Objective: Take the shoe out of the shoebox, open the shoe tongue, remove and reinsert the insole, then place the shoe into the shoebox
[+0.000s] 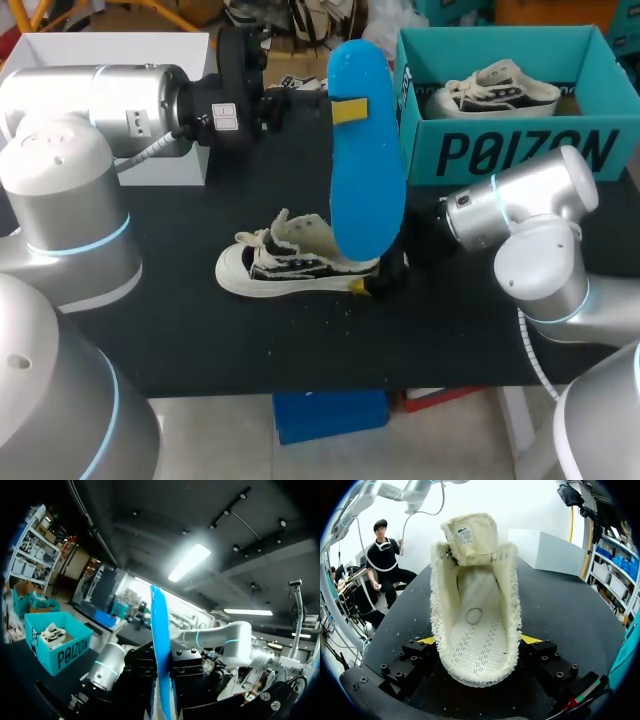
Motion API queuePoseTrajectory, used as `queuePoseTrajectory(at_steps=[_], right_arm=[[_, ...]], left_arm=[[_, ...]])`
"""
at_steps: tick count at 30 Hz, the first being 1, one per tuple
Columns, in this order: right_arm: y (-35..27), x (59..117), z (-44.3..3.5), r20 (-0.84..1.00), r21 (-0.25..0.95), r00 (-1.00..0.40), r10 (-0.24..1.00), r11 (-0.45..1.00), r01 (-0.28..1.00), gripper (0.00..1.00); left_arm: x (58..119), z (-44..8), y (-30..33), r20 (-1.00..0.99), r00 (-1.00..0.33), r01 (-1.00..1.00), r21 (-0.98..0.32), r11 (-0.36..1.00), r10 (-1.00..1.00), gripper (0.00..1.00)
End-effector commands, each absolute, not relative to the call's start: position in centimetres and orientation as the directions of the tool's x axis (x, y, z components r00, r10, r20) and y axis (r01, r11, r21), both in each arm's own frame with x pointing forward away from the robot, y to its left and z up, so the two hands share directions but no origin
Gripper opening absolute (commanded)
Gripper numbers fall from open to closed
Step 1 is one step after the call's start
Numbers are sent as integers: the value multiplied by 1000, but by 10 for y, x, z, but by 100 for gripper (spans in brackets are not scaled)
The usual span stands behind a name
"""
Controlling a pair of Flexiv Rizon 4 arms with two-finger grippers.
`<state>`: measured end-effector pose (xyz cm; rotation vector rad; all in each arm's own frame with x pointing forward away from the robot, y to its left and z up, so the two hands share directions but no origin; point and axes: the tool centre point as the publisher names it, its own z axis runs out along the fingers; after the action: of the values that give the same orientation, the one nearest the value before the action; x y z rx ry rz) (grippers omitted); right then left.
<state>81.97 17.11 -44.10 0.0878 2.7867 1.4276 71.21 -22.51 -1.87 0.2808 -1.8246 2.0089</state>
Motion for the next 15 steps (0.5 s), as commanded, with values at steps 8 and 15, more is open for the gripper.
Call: queuePoseTrajectory(at_steps=[8, 15], right_arm=[[171, 821, -443, 19, 811, -998, 55, 584, 47, 0], [171, 821, -443, 19, 811, -998, 55, 584, 47, 0]], left_arm=[[706, -16, -223, 416, -897, -429, -901, -65, 147, 0], [692, -2, -225, 395, -904, -408, -911, -55, 165, 0]])
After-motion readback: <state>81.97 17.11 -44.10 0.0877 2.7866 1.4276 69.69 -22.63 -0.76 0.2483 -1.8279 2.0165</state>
